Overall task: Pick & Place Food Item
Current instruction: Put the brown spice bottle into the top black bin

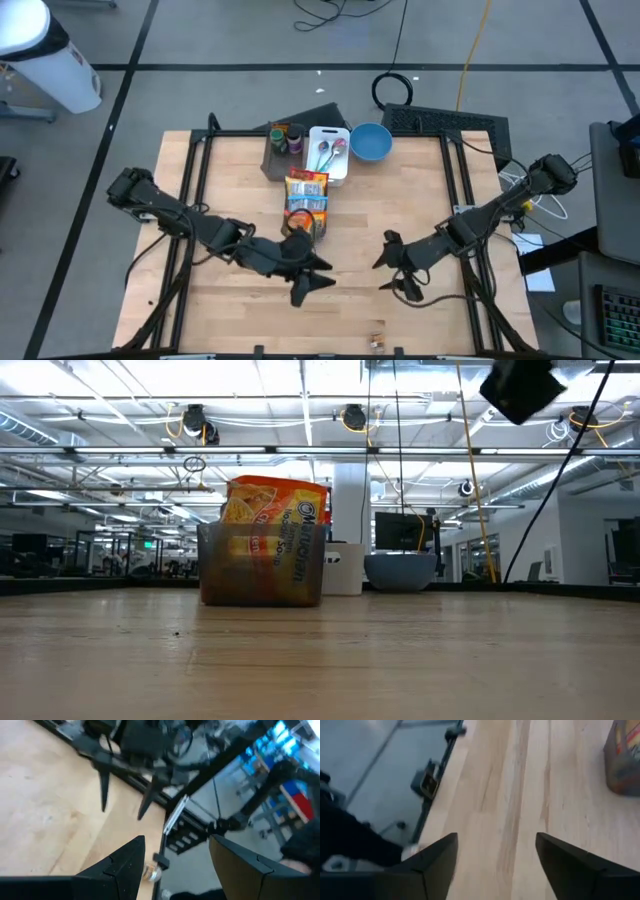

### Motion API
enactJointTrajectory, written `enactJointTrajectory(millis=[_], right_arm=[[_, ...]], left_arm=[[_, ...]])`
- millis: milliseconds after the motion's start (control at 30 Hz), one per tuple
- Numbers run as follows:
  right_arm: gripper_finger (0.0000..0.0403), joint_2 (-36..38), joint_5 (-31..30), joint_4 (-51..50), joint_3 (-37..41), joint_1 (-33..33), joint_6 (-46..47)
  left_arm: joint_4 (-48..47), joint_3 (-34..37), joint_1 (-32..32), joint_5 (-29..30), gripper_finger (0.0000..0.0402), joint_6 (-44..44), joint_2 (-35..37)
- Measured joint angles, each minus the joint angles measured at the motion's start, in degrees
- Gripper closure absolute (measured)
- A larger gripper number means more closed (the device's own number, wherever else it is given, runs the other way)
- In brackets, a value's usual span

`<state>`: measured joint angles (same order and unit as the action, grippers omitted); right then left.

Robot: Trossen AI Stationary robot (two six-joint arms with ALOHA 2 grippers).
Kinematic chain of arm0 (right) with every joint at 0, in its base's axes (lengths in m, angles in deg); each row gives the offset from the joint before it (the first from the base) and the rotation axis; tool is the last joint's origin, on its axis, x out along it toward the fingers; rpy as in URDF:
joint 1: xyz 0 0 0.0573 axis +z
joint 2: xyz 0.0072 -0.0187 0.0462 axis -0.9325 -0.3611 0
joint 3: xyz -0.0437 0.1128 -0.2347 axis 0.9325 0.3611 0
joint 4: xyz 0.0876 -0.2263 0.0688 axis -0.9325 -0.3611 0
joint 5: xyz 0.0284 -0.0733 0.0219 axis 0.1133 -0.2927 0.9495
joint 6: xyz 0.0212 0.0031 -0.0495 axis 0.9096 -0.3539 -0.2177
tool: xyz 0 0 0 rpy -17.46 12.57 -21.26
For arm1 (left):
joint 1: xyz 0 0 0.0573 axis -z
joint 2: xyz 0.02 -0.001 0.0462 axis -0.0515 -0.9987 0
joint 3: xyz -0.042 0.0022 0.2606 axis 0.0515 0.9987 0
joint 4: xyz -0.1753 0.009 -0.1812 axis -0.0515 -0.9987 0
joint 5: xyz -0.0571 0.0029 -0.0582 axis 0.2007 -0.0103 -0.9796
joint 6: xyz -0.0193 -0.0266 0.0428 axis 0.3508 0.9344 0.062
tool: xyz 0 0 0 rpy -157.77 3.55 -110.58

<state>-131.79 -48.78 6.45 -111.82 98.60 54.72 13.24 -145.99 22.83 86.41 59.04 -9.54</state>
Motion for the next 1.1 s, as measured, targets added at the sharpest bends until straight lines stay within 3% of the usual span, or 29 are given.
enactJointTrajectory(millis=[133,267,467,733,900,1100], right_arm=[[0.0113,-0.5,3.0,8.1,0.0,-0.8,-2.1],[0.0112,-0.5,2.9,9.8,0.0,0.8,-5.1],[0.0125,-2.0,3.0,8.8,-0.9,6.8,-8.3],[0.0135,-9.0,3.0,-2.1,-8.7,12.5,-16.9],[0.0136,-10.3,2.9,-5.8,-11.7,15.0,-21.5],[0.0137,-11.8,2.7,-5.6,-12.1,17.6,-26.9]], left_arm=[[0.6,0.0,-0.1,-4.9,0.0172,-1.9,-2.7],[-0.4,0.0,-0.3,-9.5,0.0172,-2.2,-4.3],[-0.7,0.0,-0.3,-9.9,0.0172,-1.8,-4.8],[-1.2,-1.6,1.6,-3.1,0.0172,-0.1,-5.3],[-7.2,-10.1,2.9,2.0,0.0172,-2.7,-9.5],[-13.7,-19.8,2.8,2.1,0.0172,-5.2,-16.6]])
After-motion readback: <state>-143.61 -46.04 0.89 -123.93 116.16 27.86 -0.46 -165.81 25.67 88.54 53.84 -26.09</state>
